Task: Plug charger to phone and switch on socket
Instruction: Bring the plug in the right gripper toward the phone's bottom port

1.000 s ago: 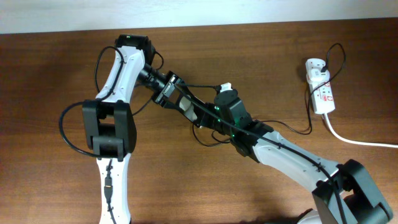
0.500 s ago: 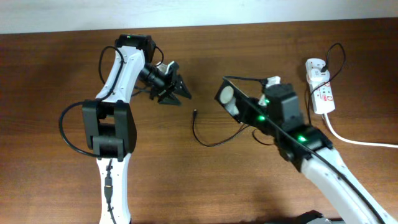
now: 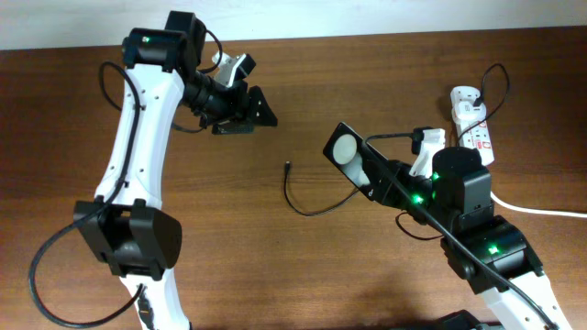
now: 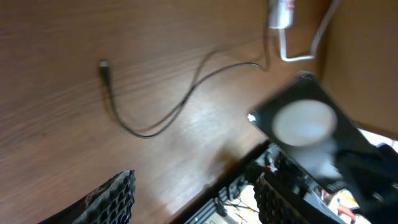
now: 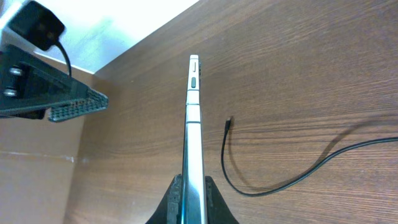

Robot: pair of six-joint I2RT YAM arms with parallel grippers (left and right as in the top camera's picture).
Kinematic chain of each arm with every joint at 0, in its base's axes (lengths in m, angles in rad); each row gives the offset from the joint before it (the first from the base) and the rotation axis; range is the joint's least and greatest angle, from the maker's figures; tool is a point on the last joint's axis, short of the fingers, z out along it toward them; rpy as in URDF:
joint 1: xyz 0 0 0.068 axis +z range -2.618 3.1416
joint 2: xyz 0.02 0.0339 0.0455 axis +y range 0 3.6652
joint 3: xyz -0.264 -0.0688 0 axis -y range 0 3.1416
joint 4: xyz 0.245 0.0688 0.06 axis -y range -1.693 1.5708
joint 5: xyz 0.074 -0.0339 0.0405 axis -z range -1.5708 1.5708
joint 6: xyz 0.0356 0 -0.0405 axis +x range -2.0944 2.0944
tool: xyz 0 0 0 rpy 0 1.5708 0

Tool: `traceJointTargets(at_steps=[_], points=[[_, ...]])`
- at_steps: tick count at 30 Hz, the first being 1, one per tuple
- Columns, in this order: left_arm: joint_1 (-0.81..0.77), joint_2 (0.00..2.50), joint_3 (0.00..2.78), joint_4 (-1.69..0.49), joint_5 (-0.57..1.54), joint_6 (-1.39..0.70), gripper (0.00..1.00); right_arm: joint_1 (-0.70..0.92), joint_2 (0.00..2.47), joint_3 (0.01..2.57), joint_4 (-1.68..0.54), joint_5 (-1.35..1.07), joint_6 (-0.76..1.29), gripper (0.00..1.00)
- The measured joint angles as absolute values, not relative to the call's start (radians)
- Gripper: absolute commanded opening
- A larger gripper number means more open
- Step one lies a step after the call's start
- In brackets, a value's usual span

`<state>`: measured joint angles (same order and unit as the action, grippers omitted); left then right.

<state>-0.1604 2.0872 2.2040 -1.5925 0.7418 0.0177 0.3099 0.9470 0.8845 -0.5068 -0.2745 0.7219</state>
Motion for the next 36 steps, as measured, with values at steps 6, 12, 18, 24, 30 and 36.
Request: traceJointTargets(at_steps=[6, 12, 18, 24, 30, 36], points=[[-0.165, 2.088, 2.204, -1.583, 0.906, 0.115, 0.66, 0.310, 0.949, 0.884, -0.425, -0.293, 0.737, 0.04], [-0.165, 2.088, 2.157, -1.462, 1.026, 0.139, 0.63, 0.310, 1.043, 0.884, -0.282, -0.298, 0.805, 0.04], [-0.164, 2.090, 1.842, -1.134, 1.228, 0.081, 0.62, 0.310, 1.128, 0.884, -0.233, -0.297, 0.839, 0.04], [-0.153, 2.093, 1.784, -1.065, 1.318, 0.044, 0.57, 0.310, 1.203, 0.884, -0.101, -0.287, 0.952, 0.04], [-0.150, 2.093, 1.780, -0.913, 1.352, -0.084, 0.61, 0.310, 1.326, 0.883, 0.099, -0.282, 1.158, 0.04], [-0.150, 2.093, 1.779, -0.790, 1.335, -0.260, 0.63, 0.310, 1.396, 0.883, 0.226, -0.267, 1.311, 0.04]])
